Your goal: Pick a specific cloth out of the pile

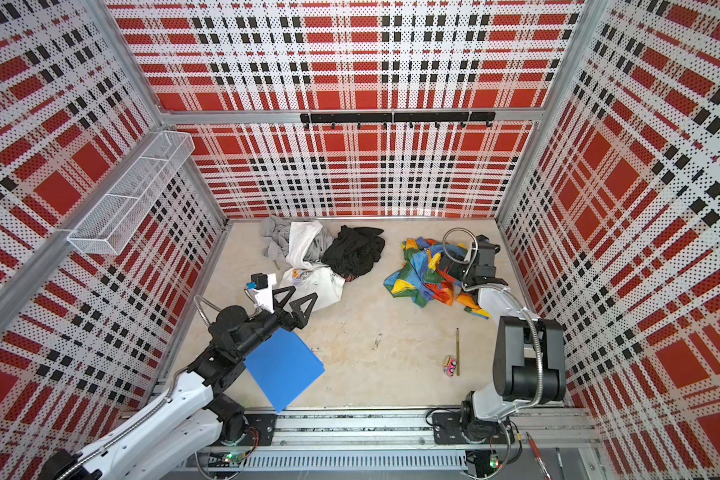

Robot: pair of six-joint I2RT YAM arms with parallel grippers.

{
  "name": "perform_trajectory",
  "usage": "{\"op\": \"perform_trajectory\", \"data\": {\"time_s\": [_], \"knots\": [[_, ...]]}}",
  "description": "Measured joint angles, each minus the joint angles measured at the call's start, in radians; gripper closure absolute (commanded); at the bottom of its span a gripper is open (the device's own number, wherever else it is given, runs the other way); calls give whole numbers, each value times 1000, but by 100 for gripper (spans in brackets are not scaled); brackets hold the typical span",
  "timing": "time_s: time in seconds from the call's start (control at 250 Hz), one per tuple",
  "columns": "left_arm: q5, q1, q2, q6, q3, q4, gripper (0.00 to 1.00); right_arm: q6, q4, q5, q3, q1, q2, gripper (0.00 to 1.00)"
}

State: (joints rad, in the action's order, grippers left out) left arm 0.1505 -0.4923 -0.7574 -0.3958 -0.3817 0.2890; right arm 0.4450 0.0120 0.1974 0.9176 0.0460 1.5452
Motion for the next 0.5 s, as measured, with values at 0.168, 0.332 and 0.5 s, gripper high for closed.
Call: {"op": "perform_trajectory", "data": {"time_s": [0.168,0.332,0.5], "knots": [[3,4,0,0,0,-1,1,-6,15,-39,48,-118,26,0],[5,5,3,0,0,-3,1,-23,-18,-147,134,-214,122,0],[6,6,19,0,0,-7,1,-68,-126,-291,242,-280,269,0]]}}
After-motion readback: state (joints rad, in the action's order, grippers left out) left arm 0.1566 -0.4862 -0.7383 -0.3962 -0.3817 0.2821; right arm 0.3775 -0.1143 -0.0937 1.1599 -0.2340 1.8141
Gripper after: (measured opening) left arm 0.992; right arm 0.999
